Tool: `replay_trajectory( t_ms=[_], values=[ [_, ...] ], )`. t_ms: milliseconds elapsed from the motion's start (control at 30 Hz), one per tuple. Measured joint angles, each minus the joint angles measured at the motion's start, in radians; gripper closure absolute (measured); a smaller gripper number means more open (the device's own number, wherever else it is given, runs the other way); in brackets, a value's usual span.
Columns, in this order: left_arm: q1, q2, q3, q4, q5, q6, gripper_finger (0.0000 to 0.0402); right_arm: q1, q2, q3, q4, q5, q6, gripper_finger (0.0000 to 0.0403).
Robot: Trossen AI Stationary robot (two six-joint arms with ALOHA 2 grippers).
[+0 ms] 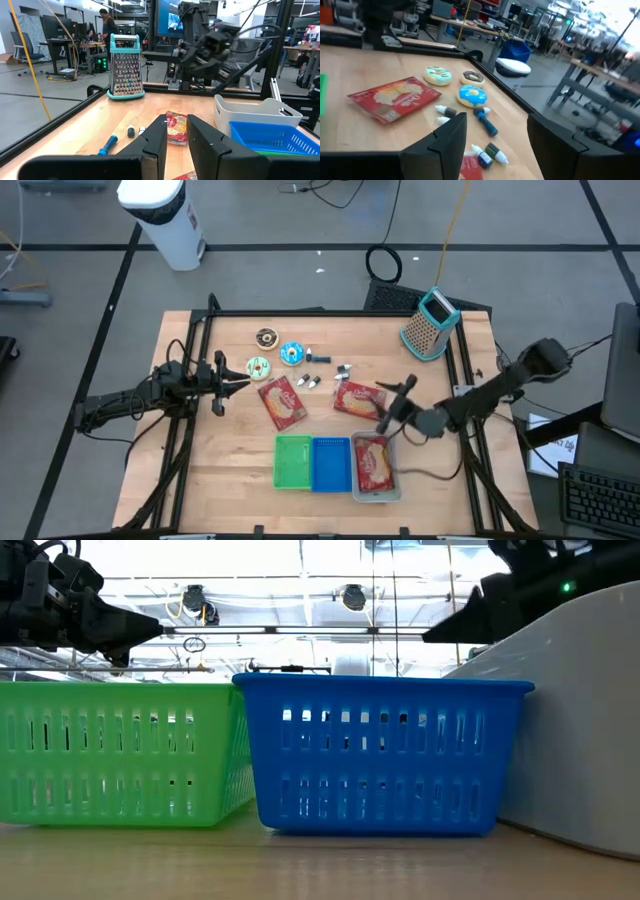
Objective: Pick & Place Food Item
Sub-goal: Put the right red popcorn bag into the white bin
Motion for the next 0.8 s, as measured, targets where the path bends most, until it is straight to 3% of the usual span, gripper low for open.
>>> replay_trajectory(
  t_ms=[267, 567, 800],
  values=[
    [0.0, 0.0, 0.0, 0.0, 0.0, 0.0, 0.0327, -0.14, -0.151, -0.178, 0.141, -0.086, 0.017, 0.0206],
    [0.0, 0.0, 0.0, 0.0, 0.0, 0.0, 0.0327, -0.299, -0.103, -0.283, 0.255, -0.264, 0.292, 0.0206],
    [0.0, 0.0, 0.0, 0.0, 0.0, 0.0, 0.0327, -0.372, -0.04, -0.244, 0.272, -0.328, 0.288, 0.0206]
  ],
)
